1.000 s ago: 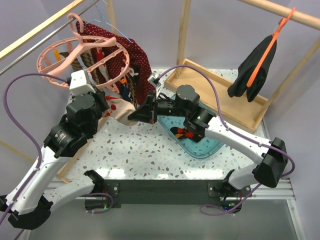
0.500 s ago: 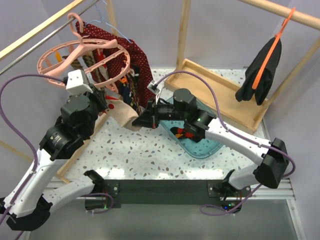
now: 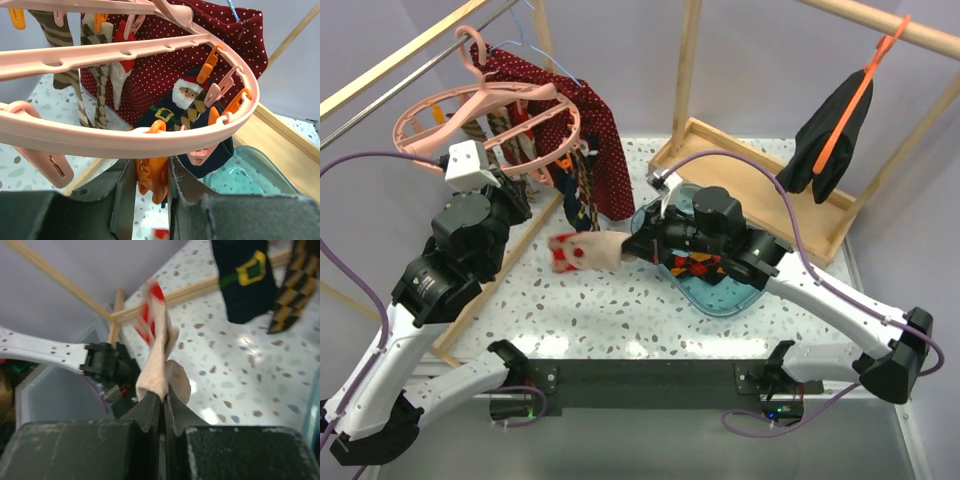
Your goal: Remove the socks clipped to the hanger
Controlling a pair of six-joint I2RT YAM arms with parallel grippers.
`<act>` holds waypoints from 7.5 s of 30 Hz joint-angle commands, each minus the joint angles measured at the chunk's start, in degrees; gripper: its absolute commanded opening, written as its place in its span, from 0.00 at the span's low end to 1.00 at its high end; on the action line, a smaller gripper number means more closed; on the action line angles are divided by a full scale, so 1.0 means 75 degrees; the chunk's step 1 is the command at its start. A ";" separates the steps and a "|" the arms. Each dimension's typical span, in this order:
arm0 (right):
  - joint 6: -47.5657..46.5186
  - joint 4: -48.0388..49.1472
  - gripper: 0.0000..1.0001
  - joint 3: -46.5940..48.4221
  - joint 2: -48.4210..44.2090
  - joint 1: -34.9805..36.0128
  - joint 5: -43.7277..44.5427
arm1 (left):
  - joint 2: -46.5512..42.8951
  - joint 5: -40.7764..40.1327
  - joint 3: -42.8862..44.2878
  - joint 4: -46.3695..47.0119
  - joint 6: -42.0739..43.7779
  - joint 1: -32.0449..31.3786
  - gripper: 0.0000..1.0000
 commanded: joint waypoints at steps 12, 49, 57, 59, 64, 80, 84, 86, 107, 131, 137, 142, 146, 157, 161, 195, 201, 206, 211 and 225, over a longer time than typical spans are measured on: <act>-0.0733 -0.3535 0.00 -0.0005 -0.1496 -0.1840 0.3478 | -0.0149 0.0181 0.0368 0.0191 0.0397 0.0049 0.00; -0.0873 0.2638 0.87 0.0370 0.1830 0.0186 0.1698 | -0.0512 0.0462 0.0485 0.0237 0.0315 0.0049 0.00; -0.0968 0.3821 0.88 0.0945 0.3120 0.0948 0.2565 | -0.0653 0.0544 0.0508 0.0144 0.0186 0.0049 0.00; -0.0909 0.3905 0.84 0.1050 0.3273 0.0983 0.2566 | -0.0665 0.0567 0.0508 0.0132 0.0186 0.0049 0.00; -0.0944 0.3671 0.75 0.1320 0.3730 0.1054 0.3185 | -0.0700 0.0579 0.0508 0.0132 0.0186 0.0049 0.00; -0.1120 0.3401 0.30 0.1789 0.4129 0.1089 0.4113 | -0.0805 0.0591 0.0520 0.0062 0.0163 0.0060 0.00; -0.1167 0.3378 0.11 0.1660 0.3919 0.1159 0.3821 | -0.0829 0.0568 0.0497 0.0050 0.0174 0.0049 0.00; -0.1225 0.3308 0.01 0.1555 0.3790 0.1218 0.3692 | -0.0829 0.0556 0.0473 0.0050 0.0174 0.0049 0.00; -0.1131 0.0320 0.00 0.2281 0.2653 0.1757 0.3128 | -0.1461 0.2008 0.0729 -0.0441 -0.0071 0.0049 0.64; -0.0570 -0.0454 0.00 0.2550 0.2091 0.2085 0.2379 | -0.2362 0.5994 -0.1318 0.0238 -0.0071 0.0048 0.76; -0.0359 -0.0794 0.00 0.2703 0.1961 0.2003 0.2180 | -0.2621 0.5747 -0.1717 -0.0161 -0.0236 0.0049 0.74; -0.0031 -0.0818 0.00 0.2738 0.1926 0.1793 0.1560 | -0.2926 0.5923 -0.2163 -0.0242 -0.0353 0.0048 0.77; 0.0157 -0.0771 0.00 0.2761 0.1868 0.1722 0.1160 | -0.2914 0.5970 -0.2561 -0.0267 -0.0657 0.0049 0.78; 0.0380 -0.0759 0.00 0.2926 0.1926 0.1652 0.0679 | -0.3149 0.6040 -0.3125 -0.0465 -0.0939 0.0049 0.79; 0.0439 -0.0724 0.00 0.2961 0.1973 0.1640 0.0586 | -0.3137 0.6075 -0.3113 -0.0641 -0.0974 0.0048 0.74; -0.2491 -0.2143 0.71 0.6992 0.4457 0.0608 -0.0162 | -0.3078 0.6579 -0.2855 -0.0946 -0.0693 0.0037 0.00; -0.2467 -0.1393 0.77 0.6711 0.4469 0.0608 -0.0339 | -0.3125 0.6602 -0.2867 -0.0935 -0.0693 0.0049 0.00; -0.2163 -0.0713 0.75 0.6582 0.4574 0.0608 -0.0446 | -0.3137 0.6661 -0.2855 -0.0900 -0.0704 0.0037 0.00; -0.1894 -0.0420 0.69 0.6699 0.4844 0.0608 -0.0621 | -0.3137 0.6766 -0.2797 -0.0876 -0.0716 0.0049 0.00; -0.1460 0.0167 0.50 0.6547 0.4949 0.0608 -0.0739 | -0.3114 0.6942 -0.2738 -0.0806 -0.0728 0.0037 0.00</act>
